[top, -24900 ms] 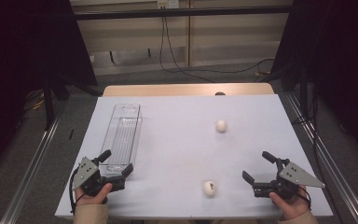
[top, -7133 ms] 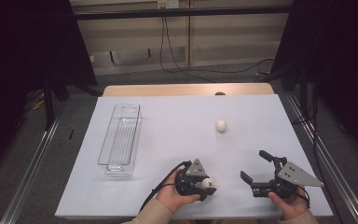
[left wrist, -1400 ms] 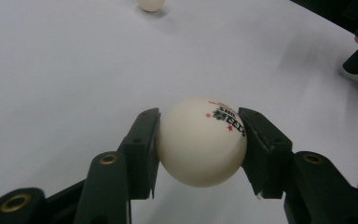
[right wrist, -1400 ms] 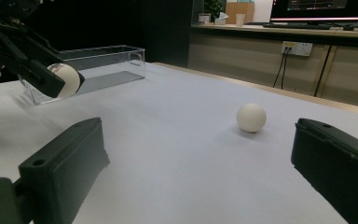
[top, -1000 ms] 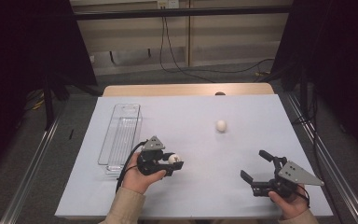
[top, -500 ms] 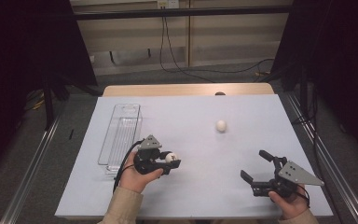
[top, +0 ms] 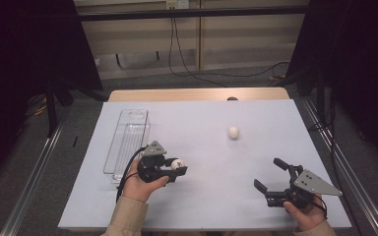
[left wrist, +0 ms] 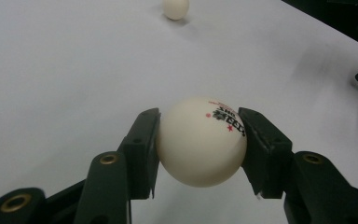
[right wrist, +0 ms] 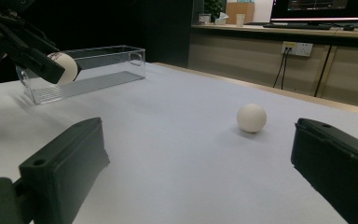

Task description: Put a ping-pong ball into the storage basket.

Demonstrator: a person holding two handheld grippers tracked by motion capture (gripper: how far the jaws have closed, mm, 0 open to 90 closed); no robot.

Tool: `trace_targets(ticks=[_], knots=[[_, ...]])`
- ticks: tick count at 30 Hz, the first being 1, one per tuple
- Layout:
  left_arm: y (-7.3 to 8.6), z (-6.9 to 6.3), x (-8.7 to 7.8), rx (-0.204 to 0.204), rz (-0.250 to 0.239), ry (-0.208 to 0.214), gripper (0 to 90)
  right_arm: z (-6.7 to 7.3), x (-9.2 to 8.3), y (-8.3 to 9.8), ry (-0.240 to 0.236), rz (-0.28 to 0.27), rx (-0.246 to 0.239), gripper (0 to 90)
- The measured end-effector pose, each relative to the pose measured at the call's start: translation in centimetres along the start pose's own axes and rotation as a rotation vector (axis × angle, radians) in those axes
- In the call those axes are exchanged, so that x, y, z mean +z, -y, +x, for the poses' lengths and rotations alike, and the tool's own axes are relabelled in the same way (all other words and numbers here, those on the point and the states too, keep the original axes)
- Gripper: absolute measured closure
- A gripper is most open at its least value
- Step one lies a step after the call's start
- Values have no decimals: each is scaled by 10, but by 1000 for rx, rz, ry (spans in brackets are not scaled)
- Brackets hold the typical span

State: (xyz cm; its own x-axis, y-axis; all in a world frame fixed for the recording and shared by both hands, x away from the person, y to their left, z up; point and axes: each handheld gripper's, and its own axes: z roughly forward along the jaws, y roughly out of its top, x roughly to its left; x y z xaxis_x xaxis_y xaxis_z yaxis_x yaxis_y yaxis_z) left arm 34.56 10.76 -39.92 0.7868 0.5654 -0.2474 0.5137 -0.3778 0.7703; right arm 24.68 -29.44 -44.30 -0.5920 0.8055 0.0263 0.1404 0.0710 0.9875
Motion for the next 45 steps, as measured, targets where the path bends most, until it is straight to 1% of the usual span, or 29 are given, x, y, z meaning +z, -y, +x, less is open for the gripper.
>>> trace_targets(ticks=[4,21,28,41,45], knots=[[0,2,-3,-9,-7,-6,508,0,0,0,0,0,-1,27],[2,7,-7,-15,-2,-27,508,0,0,0,-1,0,0,27],[3,9,-9,-24,-5,-29,509,0,0,0,-1,0,0,27],[3,13,-13,-31,-11,-45,509,0,0,0,-1,1,0,27],[3,15,-15,-33,-11,-56,508,0,0,0,-2,1,0,27]])
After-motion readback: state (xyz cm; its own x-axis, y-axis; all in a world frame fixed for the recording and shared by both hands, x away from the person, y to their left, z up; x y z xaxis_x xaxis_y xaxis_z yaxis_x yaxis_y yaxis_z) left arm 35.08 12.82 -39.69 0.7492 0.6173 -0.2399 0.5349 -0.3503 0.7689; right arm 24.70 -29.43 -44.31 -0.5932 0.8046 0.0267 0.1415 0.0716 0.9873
